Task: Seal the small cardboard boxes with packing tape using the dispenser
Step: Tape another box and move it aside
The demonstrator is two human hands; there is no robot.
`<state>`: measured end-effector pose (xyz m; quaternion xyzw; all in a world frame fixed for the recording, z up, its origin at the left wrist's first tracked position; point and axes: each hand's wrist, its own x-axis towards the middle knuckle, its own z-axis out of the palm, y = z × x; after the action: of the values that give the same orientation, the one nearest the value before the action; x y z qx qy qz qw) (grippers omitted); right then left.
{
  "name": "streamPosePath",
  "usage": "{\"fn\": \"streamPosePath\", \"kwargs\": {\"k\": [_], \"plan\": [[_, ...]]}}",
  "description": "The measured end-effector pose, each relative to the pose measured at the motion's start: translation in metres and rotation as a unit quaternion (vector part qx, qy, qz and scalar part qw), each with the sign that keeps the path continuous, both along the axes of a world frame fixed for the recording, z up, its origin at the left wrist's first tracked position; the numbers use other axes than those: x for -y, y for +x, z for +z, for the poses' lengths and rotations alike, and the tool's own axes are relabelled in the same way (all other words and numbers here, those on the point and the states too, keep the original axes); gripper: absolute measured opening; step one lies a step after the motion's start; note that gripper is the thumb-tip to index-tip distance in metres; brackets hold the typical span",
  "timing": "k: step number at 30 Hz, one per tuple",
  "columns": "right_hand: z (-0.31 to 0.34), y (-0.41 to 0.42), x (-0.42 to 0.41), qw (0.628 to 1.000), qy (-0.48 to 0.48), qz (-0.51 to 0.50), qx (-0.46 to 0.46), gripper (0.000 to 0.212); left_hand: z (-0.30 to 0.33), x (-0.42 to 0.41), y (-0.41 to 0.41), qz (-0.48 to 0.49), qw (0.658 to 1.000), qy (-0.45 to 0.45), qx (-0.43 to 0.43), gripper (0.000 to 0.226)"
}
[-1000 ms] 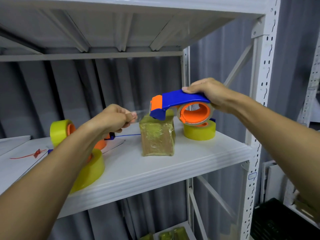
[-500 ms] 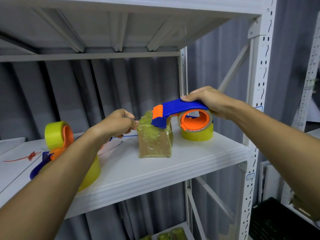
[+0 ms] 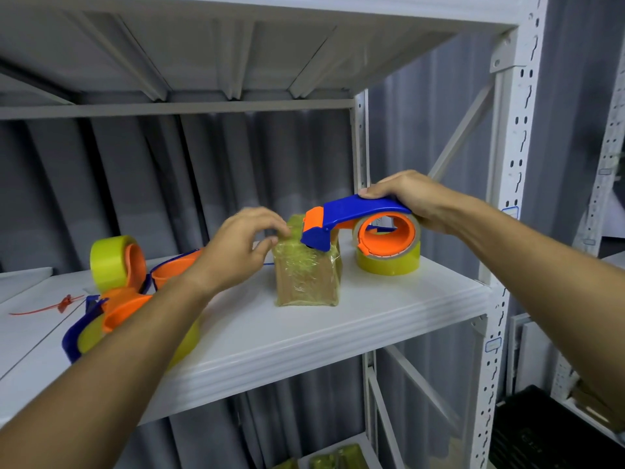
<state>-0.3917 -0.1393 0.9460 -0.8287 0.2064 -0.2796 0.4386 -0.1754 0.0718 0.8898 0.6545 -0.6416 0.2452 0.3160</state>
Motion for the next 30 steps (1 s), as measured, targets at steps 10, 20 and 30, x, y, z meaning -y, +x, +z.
{"fn": "streamPosePath", "kwargs": {"k": [10, 20, 30], "plan": [[-0.001, 0.002, 0.000, 1.000, -0.005, 0.003, -0.001, 0.027, -0.011, 0.007, 0.005, -0.017, 0.995, -0.030, -0.096, 0.017], [0.003, -0.019, 0.007, 1.000, -0.019, 0.007, 0.021, 0.025, -0.014, 0.009, 0.014, -0.018, 0.986, -0.040, -0.163, 0.017], [-0.011, -0.049, 0.026, 0.999, -0.030, 0.014, 0.028, 0.029, 0.000, 0.020, 0.005, 0.000, 0.998, 0.035, -0.055, 0.010]]}}
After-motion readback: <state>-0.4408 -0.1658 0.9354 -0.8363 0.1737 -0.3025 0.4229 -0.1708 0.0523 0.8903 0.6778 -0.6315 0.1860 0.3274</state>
